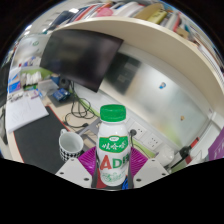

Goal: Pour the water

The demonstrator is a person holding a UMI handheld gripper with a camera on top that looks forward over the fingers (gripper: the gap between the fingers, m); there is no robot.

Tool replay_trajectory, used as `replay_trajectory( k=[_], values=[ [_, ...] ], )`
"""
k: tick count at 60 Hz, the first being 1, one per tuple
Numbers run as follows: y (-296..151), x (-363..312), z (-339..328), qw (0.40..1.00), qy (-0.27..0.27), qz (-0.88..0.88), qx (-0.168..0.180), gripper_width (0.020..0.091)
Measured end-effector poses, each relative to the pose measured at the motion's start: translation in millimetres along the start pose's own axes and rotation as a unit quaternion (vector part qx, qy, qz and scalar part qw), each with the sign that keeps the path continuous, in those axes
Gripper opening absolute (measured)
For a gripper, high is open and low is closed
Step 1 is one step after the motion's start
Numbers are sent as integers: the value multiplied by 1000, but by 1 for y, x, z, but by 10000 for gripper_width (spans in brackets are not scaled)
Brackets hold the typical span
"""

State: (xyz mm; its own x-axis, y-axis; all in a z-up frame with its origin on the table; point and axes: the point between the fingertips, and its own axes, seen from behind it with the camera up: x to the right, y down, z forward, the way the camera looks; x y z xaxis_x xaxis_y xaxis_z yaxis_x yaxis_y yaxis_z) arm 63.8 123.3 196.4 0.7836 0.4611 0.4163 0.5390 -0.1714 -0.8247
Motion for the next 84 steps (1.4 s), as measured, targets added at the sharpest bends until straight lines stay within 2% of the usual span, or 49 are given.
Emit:
replay_trajectory(
  k=[5,12,20,25,27,32,43,54,55,59,63,68,80,84],
  values=[
    [10,3,3,997,-4,74,35,416],
    [30,6,16,984,-3,166,59,415],
    [51,4,37,973,-10,219,73,416],
    [65,0,50,972,-7,224,66,418],
    [61,3,50,970,-7,230,81,416],
    [61,3,53,968,-3,233,90,415],
    [64,5,47,968,20,235,90,417],
    [64,6,48,968,35,230,93,559],
    [66,5,49,969,34,228,86,588],
    [83,1,49,971,30,232,48,876],
    [91,-1,40,968,30,248,34,822],
    [101,1,14,964,45,261,18,857],
    [98,-15,-65,952,48,300,-29,860],
    [82,-18,-89,948,48,314,-23,861]
  ],
)
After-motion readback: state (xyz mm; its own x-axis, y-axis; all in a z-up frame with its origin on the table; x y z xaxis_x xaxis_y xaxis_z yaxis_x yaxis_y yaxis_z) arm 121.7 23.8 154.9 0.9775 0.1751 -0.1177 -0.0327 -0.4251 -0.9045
